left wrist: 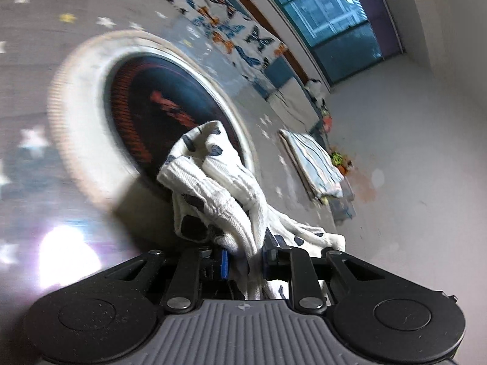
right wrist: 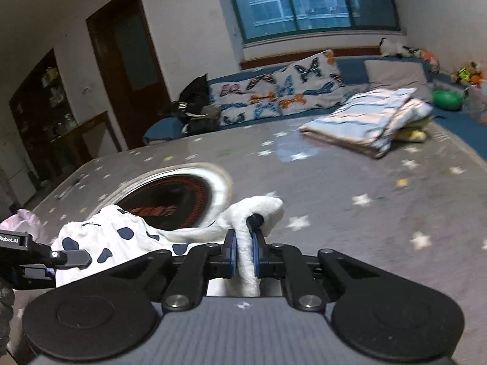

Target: Fold clothes

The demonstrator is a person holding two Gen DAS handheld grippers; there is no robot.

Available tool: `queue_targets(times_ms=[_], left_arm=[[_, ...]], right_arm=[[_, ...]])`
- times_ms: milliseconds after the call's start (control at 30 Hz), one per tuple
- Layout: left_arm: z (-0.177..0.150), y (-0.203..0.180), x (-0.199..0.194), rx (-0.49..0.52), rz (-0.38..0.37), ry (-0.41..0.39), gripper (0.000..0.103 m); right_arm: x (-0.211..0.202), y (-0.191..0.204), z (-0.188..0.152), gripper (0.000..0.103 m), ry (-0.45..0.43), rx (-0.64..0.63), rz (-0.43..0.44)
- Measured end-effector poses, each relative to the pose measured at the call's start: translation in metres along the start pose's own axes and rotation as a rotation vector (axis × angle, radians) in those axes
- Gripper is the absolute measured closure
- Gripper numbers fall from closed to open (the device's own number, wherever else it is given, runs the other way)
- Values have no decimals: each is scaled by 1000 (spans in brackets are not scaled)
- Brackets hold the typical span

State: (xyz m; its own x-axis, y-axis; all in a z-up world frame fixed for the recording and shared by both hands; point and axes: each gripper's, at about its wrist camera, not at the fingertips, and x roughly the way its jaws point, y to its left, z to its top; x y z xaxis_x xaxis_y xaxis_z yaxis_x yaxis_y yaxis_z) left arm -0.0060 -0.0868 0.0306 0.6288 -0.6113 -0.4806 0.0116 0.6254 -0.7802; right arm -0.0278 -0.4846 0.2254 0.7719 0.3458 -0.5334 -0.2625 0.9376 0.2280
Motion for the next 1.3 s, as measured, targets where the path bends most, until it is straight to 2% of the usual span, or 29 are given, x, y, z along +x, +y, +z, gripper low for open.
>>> queue_targets(times_ms=[433, 600, 733, 833, 867, 933, 1000, 1133, 1300], left_arm=[[-8, -68, 85, 108, -37, 94, 82], [-16, -78, 106, 100, -37, 114, 82], [-29, -75, 116, 108, -12, 158, 81], [-39, -71, 116, 125, 22, 179, 74], [-41, -69, 115, 124, 24, 187, 68], [-43, -67, 108, 126, 15, 190, 59], [-43, -70, 101, 141, 19, 187, 44], [-41, -74, 83, 190, 24, 176, 42], [-29, -86, 56, 254, 19, 111, 43]], right_arm=[[-15, -76, 27, 94, -29, -9, -155], [-12, -98, 30, 94, -27, 5, -201], [-7, -113, 22, 94, -3, 28, -228], [-1, -121, 15, 92, 18, 49, -244], [1, -124, 12, 91, 25, 59, -250], [5, -129, 7, 83, 41, 71, -266], [5, -133, 3, 81, 51, 84, -279], [-1, -139, 2, 77, 34, 121, -281], [-17, -126, 10, 72, -1, 96, -247]])
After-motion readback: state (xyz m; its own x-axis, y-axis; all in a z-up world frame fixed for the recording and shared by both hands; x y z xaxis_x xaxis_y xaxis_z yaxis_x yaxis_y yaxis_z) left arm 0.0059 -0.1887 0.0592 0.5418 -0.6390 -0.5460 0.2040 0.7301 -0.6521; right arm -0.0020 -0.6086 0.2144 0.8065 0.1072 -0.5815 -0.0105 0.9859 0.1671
